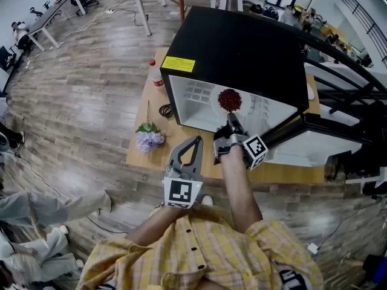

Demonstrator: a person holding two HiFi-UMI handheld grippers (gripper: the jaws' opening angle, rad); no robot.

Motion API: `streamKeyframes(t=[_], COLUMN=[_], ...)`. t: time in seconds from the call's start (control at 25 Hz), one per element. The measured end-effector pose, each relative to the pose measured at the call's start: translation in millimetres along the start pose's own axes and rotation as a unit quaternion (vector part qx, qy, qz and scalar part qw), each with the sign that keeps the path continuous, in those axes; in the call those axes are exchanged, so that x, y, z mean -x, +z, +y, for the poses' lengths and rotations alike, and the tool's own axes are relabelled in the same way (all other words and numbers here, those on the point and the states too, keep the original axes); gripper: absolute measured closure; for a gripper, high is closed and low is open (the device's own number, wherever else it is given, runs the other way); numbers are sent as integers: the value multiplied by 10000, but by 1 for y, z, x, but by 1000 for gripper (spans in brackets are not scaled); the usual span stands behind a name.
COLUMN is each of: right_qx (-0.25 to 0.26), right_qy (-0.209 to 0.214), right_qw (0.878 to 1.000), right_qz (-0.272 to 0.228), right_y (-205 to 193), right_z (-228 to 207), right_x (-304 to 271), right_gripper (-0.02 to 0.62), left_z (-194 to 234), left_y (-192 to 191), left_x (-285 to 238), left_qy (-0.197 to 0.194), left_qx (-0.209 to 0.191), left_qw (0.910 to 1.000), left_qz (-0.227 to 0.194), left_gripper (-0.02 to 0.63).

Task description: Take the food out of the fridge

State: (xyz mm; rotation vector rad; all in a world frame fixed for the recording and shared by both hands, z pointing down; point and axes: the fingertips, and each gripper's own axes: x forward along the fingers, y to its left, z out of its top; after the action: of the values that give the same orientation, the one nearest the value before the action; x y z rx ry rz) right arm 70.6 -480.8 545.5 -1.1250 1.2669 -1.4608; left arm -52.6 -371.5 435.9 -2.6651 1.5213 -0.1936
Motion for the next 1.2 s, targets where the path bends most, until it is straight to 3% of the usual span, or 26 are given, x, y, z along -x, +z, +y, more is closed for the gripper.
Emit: streamKeyframes(t=[1.2], right_qx=[136], right_qy=[129], right_qw=[9979], right_qz=[626], right_y=[-42], right_z=[30], right_x=[97], right_gripper=[580], left_z=[-24], left_y=[13], left_x=[35], left_qy=[118], left_qx=[71], left_qw=[9997], left_qz=[-216], left_gripper=[600])
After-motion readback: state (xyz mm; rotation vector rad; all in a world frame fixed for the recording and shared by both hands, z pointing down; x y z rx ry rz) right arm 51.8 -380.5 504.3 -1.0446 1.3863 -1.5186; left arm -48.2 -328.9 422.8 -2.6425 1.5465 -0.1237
